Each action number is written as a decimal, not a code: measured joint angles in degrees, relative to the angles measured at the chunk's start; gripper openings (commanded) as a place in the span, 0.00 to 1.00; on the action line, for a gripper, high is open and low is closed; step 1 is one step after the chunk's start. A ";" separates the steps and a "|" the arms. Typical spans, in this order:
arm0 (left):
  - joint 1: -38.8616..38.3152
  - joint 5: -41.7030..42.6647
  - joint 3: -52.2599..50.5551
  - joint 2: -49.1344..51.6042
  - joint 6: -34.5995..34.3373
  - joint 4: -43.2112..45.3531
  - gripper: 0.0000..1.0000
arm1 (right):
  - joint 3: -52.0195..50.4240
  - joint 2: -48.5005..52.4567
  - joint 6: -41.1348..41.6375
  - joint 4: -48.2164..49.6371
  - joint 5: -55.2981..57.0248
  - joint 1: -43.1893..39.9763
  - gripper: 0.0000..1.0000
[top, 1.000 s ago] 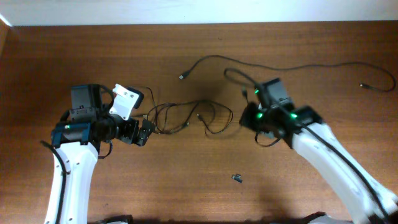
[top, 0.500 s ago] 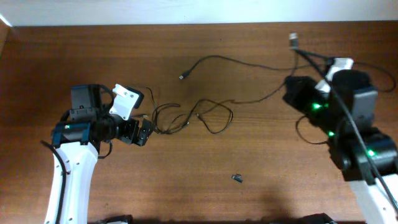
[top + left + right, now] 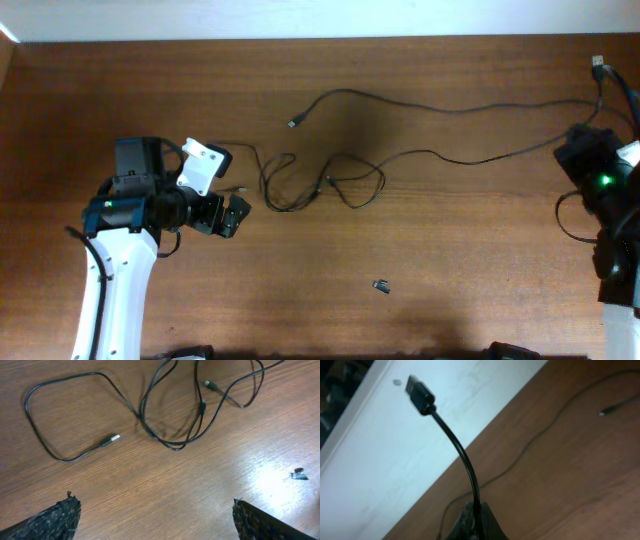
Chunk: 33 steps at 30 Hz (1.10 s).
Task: Untangle cables
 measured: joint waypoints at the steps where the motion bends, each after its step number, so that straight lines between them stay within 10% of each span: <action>1: 0.00 1.86 0.00 0.00 0.00 -0.02 0.99 | 0.00 0.00 -0.44 -1.27 0.04 -1.90 0.04; 13: -0.83 9.73 0.00 6.43 0.00 3.08 0.99 | 0.20 9.25 -1.18 -5.49 -7.19 -3.54 0.04; 25: -17.14 11.10 -0.04 21.22 -0.22 12.31 0.99 | 0.20 9.88 -3.58 -6.71 -7.67 -3.54 0.04; 33: -22.03 1.11 -0.11 21.27 -20.76 17.33 0.99 | 0.20 9.88 -4.07 -7.39 -7.67 -3.54 0.04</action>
